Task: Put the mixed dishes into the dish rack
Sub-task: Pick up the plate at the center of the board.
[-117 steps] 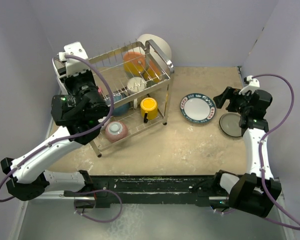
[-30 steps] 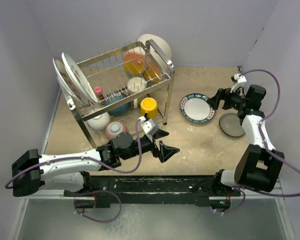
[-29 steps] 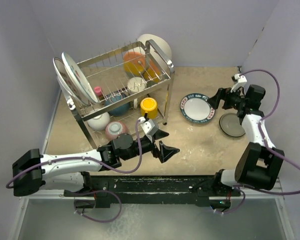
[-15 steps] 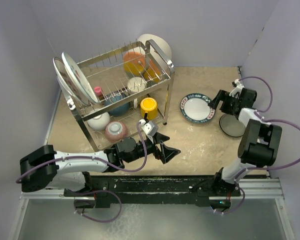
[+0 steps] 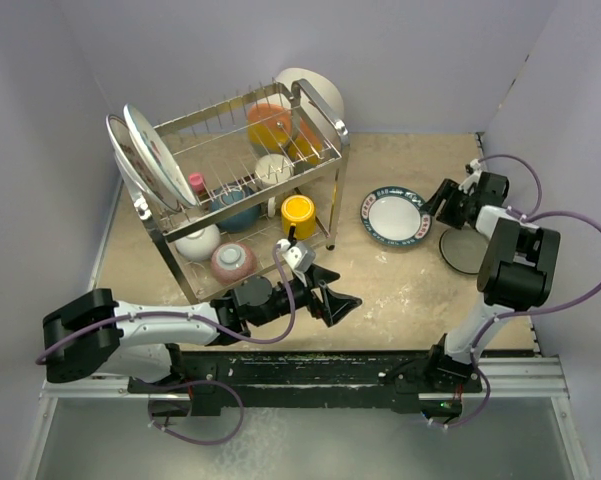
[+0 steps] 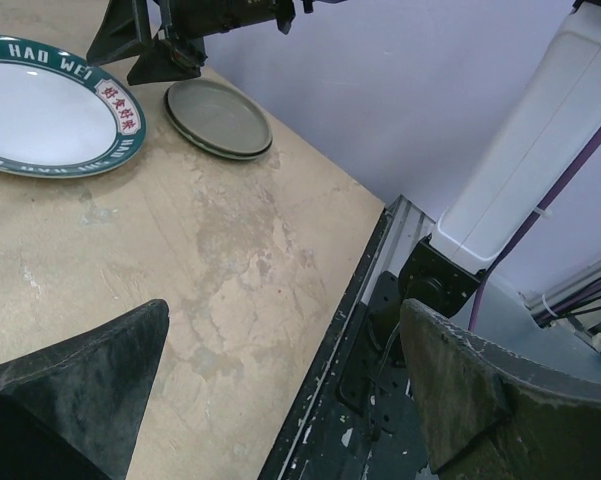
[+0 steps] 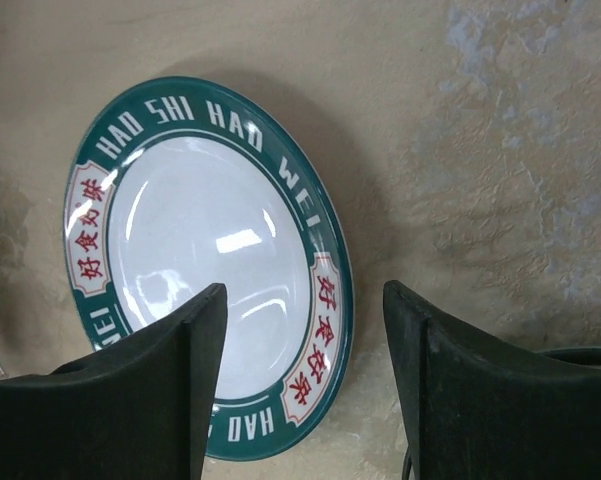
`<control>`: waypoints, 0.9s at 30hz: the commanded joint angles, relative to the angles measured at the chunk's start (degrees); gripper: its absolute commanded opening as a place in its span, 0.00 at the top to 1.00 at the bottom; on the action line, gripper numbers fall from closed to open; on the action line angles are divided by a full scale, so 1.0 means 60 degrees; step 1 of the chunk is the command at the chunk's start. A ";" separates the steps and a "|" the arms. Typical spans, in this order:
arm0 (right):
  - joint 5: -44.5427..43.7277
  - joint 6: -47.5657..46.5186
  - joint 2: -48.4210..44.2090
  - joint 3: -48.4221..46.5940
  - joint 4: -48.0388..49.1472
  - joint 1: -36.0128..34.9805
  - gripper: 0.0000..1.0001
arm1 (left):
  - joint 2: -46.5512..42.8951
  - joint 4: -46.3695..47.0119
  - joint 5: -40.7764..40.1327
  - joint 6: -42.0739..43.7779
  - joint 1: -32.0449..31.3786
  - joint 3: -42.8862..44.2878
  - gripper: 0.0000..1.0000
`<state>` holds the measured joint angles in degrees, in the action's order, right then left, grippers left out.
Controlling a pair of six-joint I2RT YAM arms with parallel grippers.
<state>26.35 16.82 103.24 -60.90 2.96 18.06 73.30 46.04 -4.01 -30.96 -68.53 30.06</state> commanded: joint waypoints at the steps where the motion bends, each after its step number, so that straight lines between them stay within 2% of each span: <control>1: 0.0266 0.0209 0.0166 -0.0352 -0.0207 0.0049 0.35 | 0.0096 0.0694 -0.0093 -0.0205 0.0040 -0.0040 0.01; 7: 0.0206 0.0183 0.0543 -0.0419 -0.0355 0.0042 0.37 | 0.0107 0.0718 -0.0097 -0.0214 0.0040 -0.0059 0.01; 8: 0.0283 0.0165 0.0623 -0.0445 -0.0390 0.0050 0.43 | 0.0115 0.0727 -0.0083 -0.0203 0.0040 -0.0059 0.01; 11: 0.0513 0.0057 0.0797 -0.0534 -0.0536 0.0050 0.53 | 0.0100 0.0720 -0.0062 -0.0200 0.0040 -0.0085 0.01; 15: 0.0581 0.0062 0.0846 -0.0535 -0.0563 0.0054 0.59 | 0.0053 0.0758 -0.0075 -0.0212 0.0040 -0.0138 0.01; 17: 0.0576 0.0120 0.0902 -0.0528 -0.0551 0.0076 0.66 | 0.0031 0.0763 -0.0090 -0.0216 0.0040 -0.0158 0.01; 19: 0.0549 0.0126 0.0998 -0.0548 -0.0597 0.0094 0.68 | 0.0013 0.0765 -0.0101 -0.0229 0.0040 -0.0176 0.01; 27: 0.1040 0.0009 0.1235 -0.0747 -0.0968 0.0277 0.98 | 0.0034 0.0804 -0.0153 -0.0258 0.0040 -0.0222 0.01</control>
<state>31.03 17.63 110.61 -63.88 -0.84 19.25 74.04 47.03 -4.56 -31.09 -68.53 29.10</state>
